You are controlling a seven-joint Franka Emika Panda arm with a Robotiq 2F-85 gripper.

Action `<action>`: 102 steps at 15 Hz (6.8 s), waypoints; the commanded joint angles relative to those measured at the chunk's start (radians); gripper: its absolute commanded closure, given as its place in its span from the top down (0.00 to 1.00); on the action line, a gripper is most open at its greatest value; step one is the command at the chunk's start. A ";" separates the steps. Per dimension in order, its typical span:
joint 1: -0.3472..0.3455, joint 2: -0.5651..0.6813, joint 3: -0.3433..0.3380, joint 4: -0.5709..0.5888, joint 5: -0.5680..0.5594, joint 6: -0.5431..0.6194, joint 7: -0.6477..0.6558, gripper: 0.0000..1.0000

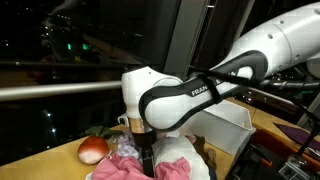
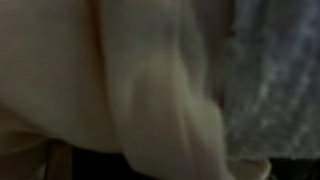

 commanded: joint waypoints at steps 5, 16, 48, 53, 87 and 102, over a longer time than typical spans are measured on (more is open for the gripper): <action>0.050 0.213 -0.001 0.359 0.004 -0.203 0.003 0.45; 0.072 -0.096 -0.036 0.155 -0.028 -0.252 0.176 0.00; -0.350 -0.970 -0.157 -0.173 -0.295 -0.632 -0.188 0.00; -0.354 -0.927 -0.157 -0.164 -0.297 -0.618 -0.221 0.00; -0.088 -0.288 0.031 -0.023 -0.056 -0.449 -0.119 1.00; 0.147 -0.021 0.022 0.053 -0.046 -0.418 0.160 1.00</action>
